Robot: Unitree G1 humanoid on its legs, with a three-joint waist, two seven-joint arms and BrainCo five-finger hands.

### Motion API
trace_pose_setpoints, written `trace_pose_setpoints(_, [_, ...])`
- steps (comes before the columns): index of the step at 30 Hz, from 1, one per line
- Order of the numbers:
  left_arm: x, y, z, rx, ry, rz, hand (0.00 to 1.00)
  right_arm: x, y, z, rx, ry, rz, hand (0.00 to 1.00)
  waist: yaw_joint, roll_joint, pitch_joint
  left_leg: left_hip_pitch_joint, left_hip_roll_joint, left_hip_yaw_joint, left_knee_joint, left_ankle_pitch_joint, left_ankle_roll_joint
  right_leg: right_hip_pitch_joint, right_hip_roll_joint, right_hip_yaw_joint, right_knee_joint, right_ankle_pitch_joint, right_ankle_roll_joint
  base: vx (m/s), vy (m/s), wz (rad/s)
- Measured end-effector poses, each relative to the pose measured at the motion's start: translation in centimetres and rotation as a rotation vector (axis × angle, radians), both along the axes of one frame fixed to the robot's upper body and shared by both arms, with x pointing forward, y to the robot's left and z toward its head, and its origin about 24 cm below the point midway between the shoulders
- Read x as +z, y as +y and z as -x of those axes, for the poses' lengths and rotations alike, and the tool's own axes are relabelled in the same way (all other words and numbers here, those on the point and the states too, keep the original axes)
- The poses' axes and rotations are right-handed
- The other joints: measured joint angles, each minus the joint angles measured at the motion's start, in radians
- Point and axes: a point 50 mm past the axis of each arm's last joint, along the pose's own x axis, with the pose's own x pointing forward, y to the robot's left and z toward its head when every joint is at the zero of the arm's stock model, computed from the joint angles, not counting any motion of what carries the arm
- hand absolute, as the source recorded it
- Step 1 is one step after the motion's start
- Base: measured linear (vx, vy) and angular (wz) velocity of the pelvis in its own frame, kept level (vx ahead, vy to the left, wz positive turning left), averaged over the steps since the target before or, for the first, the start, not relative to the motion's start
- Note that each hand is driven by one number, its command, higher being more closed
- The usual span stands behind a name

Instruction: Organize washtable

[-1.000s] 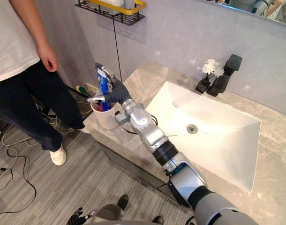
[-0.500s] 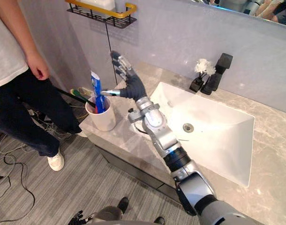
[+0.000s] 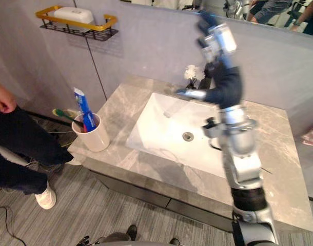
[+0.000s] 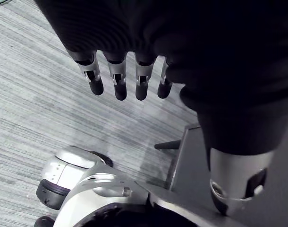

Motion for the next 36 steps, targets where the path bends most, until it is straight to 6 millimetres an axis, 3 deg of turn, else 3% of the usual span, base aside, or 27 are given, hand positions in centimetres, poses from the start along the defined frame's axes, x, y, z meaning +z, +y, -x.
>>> trace_pose_setpoints(4, [-0.1,-0.3,-0.1,-0.024,0.002,0.021,0.00,-2.5,-3.7,1.8,-0.217,0.082,-0.085,0.00,-0.020,0.013,-0.014,-0.004,0.003,0.042,-0.003,-0.008,0.004,-0.020,0.003,0.038,-0.020,0.017,0.000,0.01,0.028,-0.36])
trace_pose_setpoints(6, [-0.1,-0.4,-0.1,-0.028,0.003,0.031,0.00,-5.1,-5.6,2.1,-0.313,0.200,-0.145,0.00,-0.043,0.020,-0.018,-0.004,0.000,0.045,-0.004,-0.011,0.007,-0.019,0.003,0.041,-0.030,0.022,0.001,0.03,0.019,-0.15])
trace_pose_setpoints(7, [-0.2,-0.5,-0.1,-0.034,0.003,0.042,0.00,-7.7,-7.2,2.4,-0.399,0.317,-0.219,0.00,-0.065,0.023,-0.021,-0.002,0.000,0.054,-0.006,-0.012,0.009,-0.022,0.002,0.054,-0.032,0.023,0.002,0.03,0.030,-0.10])
trace_pose_setpoints(10, [-0.2,-0.6,-0.3,-0.037,0.000,0.045,0.00,-12.7,-10.0,3.8,-0.560,0.513,-0.356,0.00,-0.070,0.028,-0.025,-0.003,-0.001,0.072,-0.002,-0.021,0.009,-0.024,0.002,0.065,-0.042,0.029,0.007,0.02,0.026,-0.17])
trace_pose_setpoints(11, [-0.2,-0.7,-0.3,-0.036,0.000,0.048,0.00,-15.5,-11.1,5.1,-0.644,0.614,-0.446,0.00,-0.069,0.032,-0.031,-0.006,-0.002,0.081,0.000,-0.026,0.009,-0.022,0.002,0.067,-0.054,0.033,0.009,0.03,0.021,-0.13])
trace_pose_setpoints(12, [-0.2,-0.8,-0.2,-0.033,0.001,0.052,0.00,-17.9,-11.8,6.5,-0.720,0.700,-0.534,0.00,-0.071,0.039,-0.035,-0.007,-0.002,0.089,0.000,-0.029,0.011,-0.024,0.001,0.069,-0.058,0.033,0.010,0.04,0.026,-0.11])
trace_pose_setpoints(14, [-0.2,-1.1,-0.2,-0.028,0.002,0.060,0.00,-20.6,-12.0,8.1,-0.796,0.786,-0.638,0.00,-0.071,0.045,-0.038,-0.007,-0.002,0.099,0.002,-0.036,0.013,-0.026,0.001,0.077,-0.058,0.033,0.010,0.05,0.027,-0.15])
trace_pose_setpoints(16, [-0.2,-1.6,-0.5,-0.012,-0.011,0.074,0.00,-23.9,-11.5,10.2,-0.868,0.885,-0.771,0.00,-0.073,0.068,-0.053,0.002,-0.001,0.119,0.007,-0.042,0.013,-0.018,-0.001,0.089,-0.054,0.033,0.015,0.07,0.031,-0.20])
trace_pose_setpoints(19, [0.1,-1.8,-1.6,0.022,-0.064,0.081,0.00,-27.8,-9.7,12.4,-0.895,1.031,-0.902,0.00,-0.074,0.071,-0.053,0.013,0.007,0.152,0.031,-0.052,0.006,-0.006,-0.003,0.088,-0.030,0.018,0.034,0.01,0.011,-0.06])
trace_pose_setpoints(26, [0.2,-2.0,-2.3,0.082,-0.095,0.087,0.00,-33.6,-6.5,15.6,-0.872,1.212,-1.174,0.00,-0.068,0.069,-0.053,0.020,0.016,0.185,0.054,-0.080,0.013,-0.002,-0.014,0.034,0.005,-0.022,0.022,-0.04,0.006,-0.01])
trace_pose_setpoints(31, [0.2,-2.0,-2.4,0.100,-0.098,0.090,0.00,-37.5,-3.6,16.8,-0.791,1.425,-1.263,0.00,-0.068,0.065,-0.053,0.036,0.019,0.211,0.043,-0.080,0.013,-0.001,-0.019,0.037,0.027,-0.016,0.027,0.04,0.025,-0.09])
trace_pose_setpoints(36, [0.3,-2.1,-3.5,0.088,-0.122,0.094,0.00,-39.9,-0.1,16.3,-0.571,1.691,-1.152,0.00,-0.063,0.057,-0.053,0.041,0.020,0.215,0.036,-0.080,0.013,0.000,-0.019,0.039,0.027,-0.016,0.028,0.00,0.003,-0.01])
